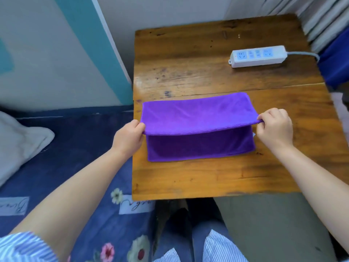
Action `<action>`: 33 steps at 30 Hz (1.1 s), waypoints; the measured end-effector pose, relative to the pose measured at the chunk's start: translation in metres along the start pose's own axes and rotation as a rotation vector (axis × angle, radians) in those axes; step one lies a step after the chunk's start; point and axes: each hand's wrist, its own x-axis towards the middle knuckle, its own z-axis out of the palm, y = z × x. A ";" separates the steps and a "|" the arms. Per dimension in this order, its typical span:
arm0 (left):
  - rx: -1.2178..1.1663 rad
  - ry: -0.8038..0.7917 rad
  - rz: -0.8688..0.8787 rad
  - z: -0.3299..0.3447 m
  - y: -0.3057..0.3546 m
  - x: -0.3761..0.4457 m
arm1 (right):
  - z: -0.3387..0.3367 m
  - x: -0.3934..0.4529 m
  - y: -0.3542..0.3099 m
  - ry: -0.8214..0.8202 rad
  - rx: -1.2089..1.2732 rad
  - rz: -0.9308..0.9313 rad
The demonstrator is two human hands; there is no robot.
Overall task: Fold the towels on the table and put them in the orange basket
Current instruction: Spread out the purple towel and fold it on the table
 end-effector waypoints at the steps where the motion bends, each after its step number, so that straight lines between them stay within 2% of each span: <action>1: -0.006 0.008 0.034 0.001 0.002 -0.006 | 0.000 -0.006 0.001 0.013 -0.004 -0.015; 4: 0.023 0.071 0.183 0.004 0.006 -0.024 | 0.001 -0.025 0.003 0.013 -0.045 -0.059; 5: 0.048 0.040 0.195 0.008 0.006 -0.028 | 0.002 -0.031 0.004 0.002 -0.062 -0.063; 8: 0.271 -0.246 0.135 0.026 0.006 -0.033 | 0.007 -0.046 0.005 -0.060 -0.107 -0.099; 10: 0.407 -0.361 0.140 0.036 0.008 -0.034 | 0.010 -0.052 0.006 -0.093 -0.122 -0.128; 15: 0.448 -0.359 0.162 0.045 0.008 -0.039 | 0.010 -0.060 0.011 -0.130 -0.182 -0.169; 19: 0.501 -0.424 0.183 0.052 0.011 -0.044 | 0.013 -0.066 0.012 -0.228 -0.245 -0.158; 25: 0.537 -0.419 0.184 0.055 0.010 -0.048 | 0.023 -0.078 0.009 -0.318 -0.238 -0.096; 28: 0.479 -0.289 0.267 0.043 0.019 -0.045 | 0.023 -0.076 0.004 -0.304 -0.235 -0.060; 31: 0.297 -0.131 0.258 0.038 0.031 -0.034 | 0.023 -0.060 -0.019 -0.226 -0.155 -0.167; 33: 0.036 -0.094 0.083 0.046 0.045 -0.018 | 0.030 -0.047 -0.043 -0.213 -0.066 -0.246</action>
